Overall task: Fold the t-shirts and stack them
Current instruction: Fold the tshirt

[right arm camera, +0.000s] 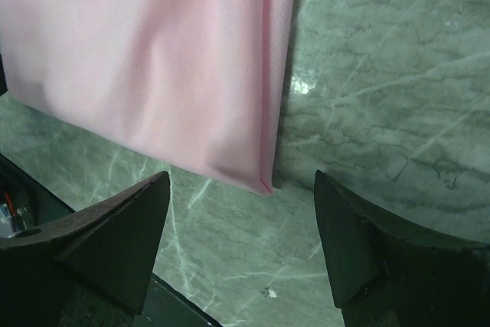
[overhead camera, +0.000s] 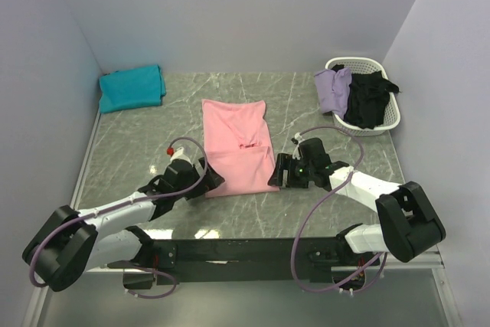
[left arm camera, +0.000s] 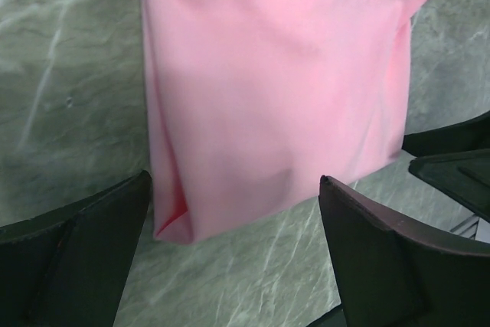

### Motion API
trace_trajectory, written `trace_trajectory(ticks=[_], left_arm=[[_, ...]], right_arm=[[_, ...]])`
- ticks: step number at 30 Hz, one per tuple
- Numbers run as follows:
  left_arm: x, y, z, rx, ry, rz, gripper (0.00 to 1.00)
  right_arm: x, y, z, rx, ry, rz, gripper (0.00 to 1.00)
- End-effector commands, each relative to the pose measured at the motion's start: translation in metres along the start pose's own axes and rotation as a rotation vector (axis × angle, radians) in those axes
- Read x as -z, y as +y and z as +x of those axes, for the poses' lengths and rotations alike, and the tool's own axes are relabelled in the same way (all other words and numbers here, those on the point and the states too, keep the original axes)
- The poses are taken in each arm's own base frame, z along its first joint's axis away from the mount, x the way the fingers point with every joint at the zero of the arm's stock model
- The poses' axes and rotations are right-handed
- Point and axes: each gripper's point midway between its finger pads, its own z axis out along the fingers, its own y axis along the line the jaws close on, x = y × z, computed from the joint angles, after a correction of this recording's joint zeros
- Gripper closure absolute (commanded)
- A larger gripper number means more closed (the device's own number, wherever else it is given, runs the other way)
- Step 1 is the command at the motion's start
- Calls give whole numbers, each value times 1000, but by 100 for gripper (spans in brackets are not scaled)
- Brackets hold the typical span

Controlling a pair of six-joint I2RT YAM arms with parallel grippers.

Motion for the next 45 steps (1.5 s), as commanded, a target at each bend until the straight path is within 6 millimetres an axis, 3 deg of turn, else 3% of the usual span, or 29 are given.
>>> trace_trajectory(ticks=[1,16,32,34,41,43,44,45], left_arm=[[-1,22,28,8,96,-41,1],[24,54,55,42,151,-93,1],[7,61,68,68,203,-120,19],[8,64,69,73,203,-128,24],[12,64,67,72,193,-142,51],[12,64,66,69,195,-150,66],[11,66,67,65,199,-163,71],[11,65,66,62,200,-166,81]], right_arm=[[-2,-5,0,-25,-3,13,18],[-15,-4,22,-145,56,-43,21],[-18,-13,45,-215,117,-19,30],[-18,-15,47,-222,120,-15,34],[-22,-11,52,-235,135,-56,66],[-22,-10,53,-232,137,-65,69],[-22,-10,52,-234,130,-68,78],[-22,-10,53,-236,129,-68,81]])
